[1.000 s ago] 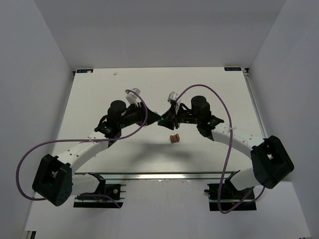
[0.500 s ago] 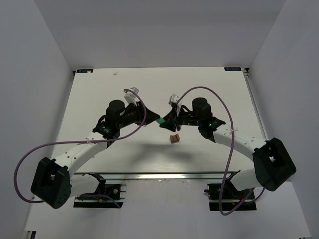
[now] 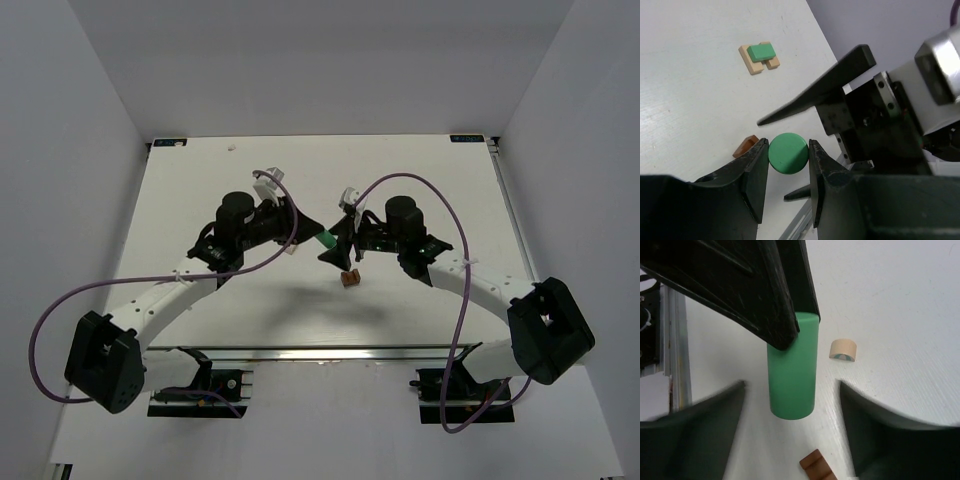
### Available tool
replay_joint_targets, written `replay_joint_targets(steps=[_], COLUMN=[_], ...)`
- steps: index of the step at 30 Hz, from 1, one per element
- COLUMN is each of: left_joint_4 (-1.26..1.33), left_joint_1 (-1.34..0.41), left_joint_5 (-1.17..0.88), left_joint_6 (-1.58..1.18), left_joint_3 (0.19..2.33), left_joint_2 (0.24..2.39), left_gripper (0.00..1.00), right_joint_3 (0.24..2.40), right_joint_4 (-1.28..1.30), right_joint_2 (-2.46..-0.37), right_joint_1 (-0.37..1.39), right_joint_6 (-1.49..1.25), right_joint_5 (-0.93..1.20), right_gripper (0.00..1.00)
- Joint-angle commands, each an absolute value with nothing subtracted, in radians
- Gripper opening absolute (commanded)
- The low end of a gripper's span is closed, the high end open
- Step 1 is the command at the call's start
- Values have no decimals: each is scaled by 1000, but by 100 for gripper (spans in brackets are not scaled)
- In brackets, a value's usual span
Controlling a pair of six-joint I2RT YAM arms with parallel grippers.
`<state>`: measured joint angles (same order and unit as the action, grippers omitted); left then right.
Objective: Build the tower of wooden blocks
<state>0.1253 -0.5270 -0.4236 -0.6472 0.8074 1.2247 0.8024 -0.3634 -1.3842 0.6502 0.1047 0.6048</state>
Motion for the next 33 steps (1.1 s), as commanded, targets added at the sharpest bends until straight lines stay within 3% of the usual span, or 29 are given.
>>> replay_joint_targets(steps=[1,11,14,17,21,26,33], left_joint_4=[80,-106,-156,-179,-201,-284,-305], left_joint_1=[-541,-609,-644,-681,-733,-802,-831], left_joint_5=[-372,-171,-106,-74,-23,116,141], left_joint_6=[-586,-465,-417,-388,-362,-308,-272], left_joint_3=[913,1167,1270,1365,1505,1758,1979], left_joint_2=[1233,1425,1506,1597,1732,1968,2147], left_gripper=[2,0,0,0,0,0,0], right_joint_3=[808,693,692,698,706,669,618], right_joint_4=[-376,-302,-189,-73,69,100,115], right_joint_2=[-1350,-1168,-1114,-1062,-1032,-983,-891], right_joint_1=[653,582,490,319,163,107,29], right_joint_6=[97,-40,-130,-265,-344,-367,-380], right_joint_5=[534,198,-34,-125,-190,-271,-324], right_gripper=[89,89,89,89,90,89,89])
